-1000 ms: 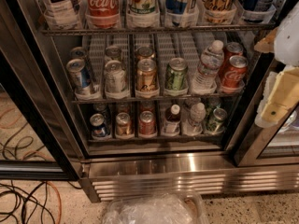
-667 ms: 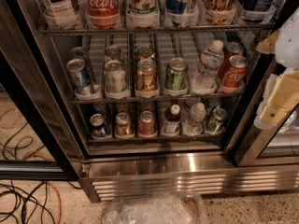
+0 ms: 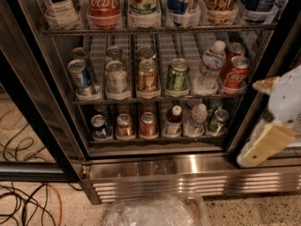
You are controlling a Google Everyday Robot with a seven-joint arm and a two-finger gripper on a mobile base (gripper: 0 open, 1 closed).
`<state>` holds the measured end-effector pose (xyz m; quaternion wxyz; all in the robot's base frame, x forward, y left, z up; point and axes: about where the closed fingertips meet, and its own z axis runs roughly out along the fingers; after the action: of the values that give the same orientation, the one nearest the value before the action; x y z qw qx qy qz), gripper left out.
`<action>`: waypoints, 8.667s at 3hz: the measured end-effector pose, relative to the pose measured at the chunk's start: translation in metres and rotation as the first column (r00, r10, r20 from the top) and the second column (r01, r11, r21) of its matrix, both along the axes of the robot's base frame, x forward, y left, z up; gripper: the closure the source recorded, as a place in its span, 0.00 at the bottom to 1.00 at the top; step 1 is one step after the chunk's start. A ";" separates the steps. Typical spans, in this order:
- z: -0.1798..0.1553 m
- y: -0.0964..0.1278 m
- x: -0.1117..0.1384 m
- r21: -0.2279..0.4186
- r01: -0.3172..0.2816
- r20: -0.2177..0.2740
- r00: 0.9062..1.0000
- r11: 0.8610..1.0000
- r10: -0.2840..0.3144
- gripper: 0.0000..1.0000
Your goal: Pick water bottle from bottom shelf of fridge
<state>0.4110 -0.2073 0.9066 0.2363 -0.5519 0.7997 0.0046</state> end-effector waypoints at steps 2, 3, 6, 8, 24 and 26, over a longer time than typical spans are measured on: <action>-0.056 0.006 0.009 0.100 0.059 0.065 0.996 0.993 -0.066 0.00; -0.056 0.006 0.009 0.100 0.059 0.065 0.996 0.993 -0.066 0.00; -0.087 0.050 0.018 0.460 0.159 0.106 0.967 0.874 -0.232 0.00; -0.148 0.082 0.019 0.630 0.280 0.098 0.896 0.725 -0.432 0.00; -0.238 0.037 0.115 0.914 0.134 0.204 0.666 0.383 -0.718 0.00; -0.259 0.008 0.138 0.844 -0.035 0.458 0.564 0.535 -0.687 0.00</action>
Offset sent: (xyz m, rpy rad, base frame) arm -0.0061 0.0064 -0.0489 0.0752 0.0017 -0.0277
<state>0.5493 -0.1988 0.6480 0.7554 -0.1555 0.6327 0.0704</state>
